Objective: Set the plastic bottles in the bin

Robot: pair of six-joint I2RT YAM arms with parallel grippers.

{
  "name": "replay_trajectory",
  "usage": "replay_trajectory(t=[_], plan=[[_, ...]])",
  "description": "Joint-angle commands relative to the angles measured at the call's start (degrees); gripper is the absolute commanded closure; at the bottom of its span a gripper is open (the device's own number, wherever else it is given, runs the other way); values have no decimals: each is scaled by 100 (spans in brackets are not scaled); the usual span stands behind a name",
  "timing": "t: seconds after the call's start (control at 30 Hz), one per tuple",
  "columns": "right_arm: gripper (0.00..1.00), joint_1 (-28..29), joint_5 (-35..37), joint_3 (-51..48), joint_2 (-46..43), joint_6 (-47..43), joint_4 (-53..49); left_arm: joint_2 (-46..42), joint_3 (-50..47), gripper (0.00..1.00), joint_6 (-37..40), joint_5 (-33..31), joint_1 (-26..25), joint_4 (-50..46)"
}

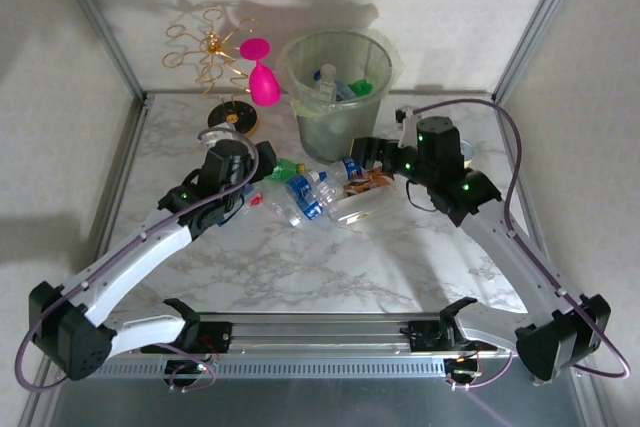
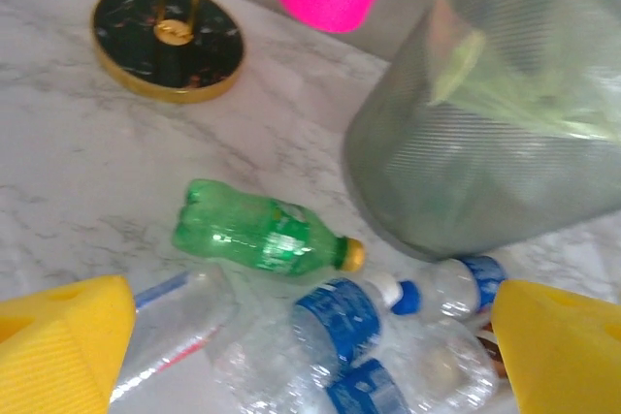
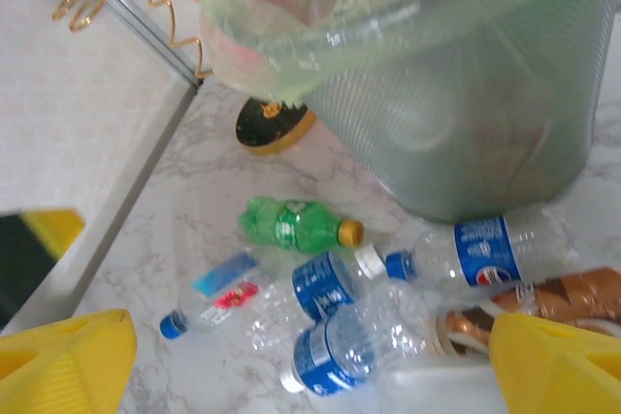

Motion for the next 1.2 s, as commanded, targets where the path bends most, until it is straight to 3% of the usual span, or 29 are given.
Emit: replay_trajectory(t=[0.0,0.23,0.4,0.7,0.87,1.17], plan=[[6,68,33,-356,-354,-45,310,538,70,4,-281,457,571,-447],[6,98,-274,-847,-783,24,550,1640,120,3,185,495,1111,-228],[6,109,-450,-1107,-1033,116,717,1886,-87,3,471,663,1200,276],[6,116,-547,-1176,-1209,107,738,2643,-48,0,666,1896,1436,493],[6,124,-561,-1234,-1243,113,756,2626,-275,0,563,2334,1422,613],[6,128,-602,-1350,-1283,162,766,2287,-582,1,322,2559,1413,429]])
